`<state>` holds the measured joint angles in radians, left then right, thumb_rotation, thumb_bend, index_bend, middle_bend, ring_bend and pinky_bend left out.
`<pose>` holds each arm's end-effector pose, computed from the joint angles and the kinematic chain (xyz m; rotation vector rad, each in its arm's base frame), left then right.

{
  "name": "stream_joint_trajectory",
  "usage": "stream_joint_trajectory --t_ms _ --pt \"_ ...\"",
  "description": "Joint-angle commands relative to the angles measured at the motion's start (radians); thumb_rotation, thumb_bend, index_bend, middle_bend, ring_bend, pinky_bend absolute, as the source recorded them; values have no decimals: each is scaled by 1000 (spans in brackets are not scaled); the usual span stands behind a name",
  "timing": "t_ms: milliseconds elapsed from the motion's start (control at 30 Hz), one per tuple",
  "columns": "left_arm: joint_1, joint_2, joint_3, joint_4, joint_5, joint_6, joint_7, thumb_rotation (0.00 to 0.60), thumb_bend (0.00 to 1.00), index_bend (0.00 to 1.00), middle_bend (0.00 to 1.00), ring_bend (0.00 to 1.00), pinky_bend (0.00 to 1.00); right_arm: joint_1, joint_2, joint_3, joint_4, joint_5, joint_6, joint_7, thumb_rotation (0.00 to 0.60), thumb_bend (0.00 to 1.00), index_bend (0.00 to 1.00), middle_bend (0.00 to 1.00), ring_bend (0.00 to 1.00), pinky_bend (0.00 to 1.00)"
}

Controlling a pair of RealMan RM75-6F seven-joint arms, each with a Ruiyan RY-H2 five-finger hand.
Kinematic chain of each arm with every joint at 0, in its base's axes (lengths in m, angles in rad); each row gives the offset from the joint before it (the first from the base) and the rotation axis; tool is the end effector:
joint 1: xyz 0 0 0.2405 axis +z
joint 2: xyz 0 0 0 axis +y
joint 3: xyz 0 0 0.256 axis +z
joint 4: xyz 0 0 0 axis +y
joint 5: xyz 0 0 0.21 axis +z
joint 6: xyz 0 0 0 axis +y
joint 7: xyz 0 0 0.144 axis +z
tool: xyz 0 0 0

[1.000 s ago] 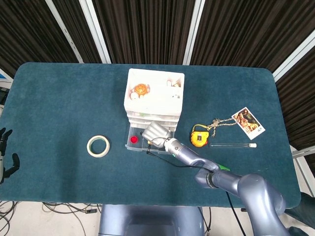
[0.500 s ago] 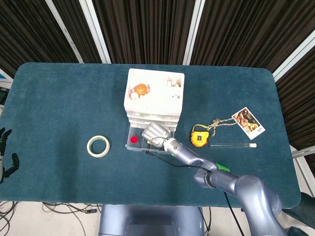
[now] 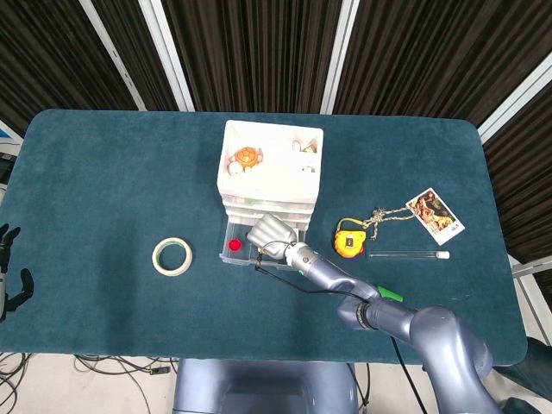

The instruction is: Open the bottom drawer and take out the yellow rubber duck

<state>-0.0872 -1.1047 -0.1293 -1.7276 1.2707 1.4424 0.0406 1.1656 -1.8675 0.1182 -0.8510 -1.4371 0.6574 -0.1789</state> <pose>-0.3140 0.1933 0.1682 -1.1661 -1.0310 -0.8716 -0.0494 -0.4054 -0.1135 2.3362 -0.3248 0.7741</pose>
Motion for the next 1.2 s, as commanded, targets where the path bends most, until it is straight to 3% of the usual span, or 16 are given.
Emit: stream_joint_trajectory --t_ms 33,333,567,667,800,1000,1200 --pt "0 0 1 0 0 -1 -1 600 608 54 0 0 0 -2 4 5 -7 2 5 4 600 325 530 1000 1000 1000" --pt "0 0 1 0 1 -1 -1 600 608 54 0 0 0 -16 70 28 -97 5 48 -5 600 326 543 1000 1000 1000" --pt "0 0 1 0 1 0 -1 600 608 53 0 0 0 -61 222 41 -290 16 102 -20 600 325 546 1000 1000 1000" --pt "1 0 2 -1 4 1 1 600 608 54 0 0 0 -127 367 8 -457 -2 160 -52 600 325 549 1000 1000 1000" --pt "1 -1 1 -2 4 5 1 600 608 54 0 0 0 -181 466 -34 -580 -3 183 -93 600 326 551 1000 1000 1000" --pt "2 -2 3 -1 7 5 3 600 608 54 0 0 0 -238 529 -85 -650 7 197 -140 600 326 551 1000 1000 1000" --pt "3 -3 3 -2 11 11 7 600 608 54 0 0 0 -278 517 -131 -637 12 188 -166 600 326 551 1000 1000 1000"
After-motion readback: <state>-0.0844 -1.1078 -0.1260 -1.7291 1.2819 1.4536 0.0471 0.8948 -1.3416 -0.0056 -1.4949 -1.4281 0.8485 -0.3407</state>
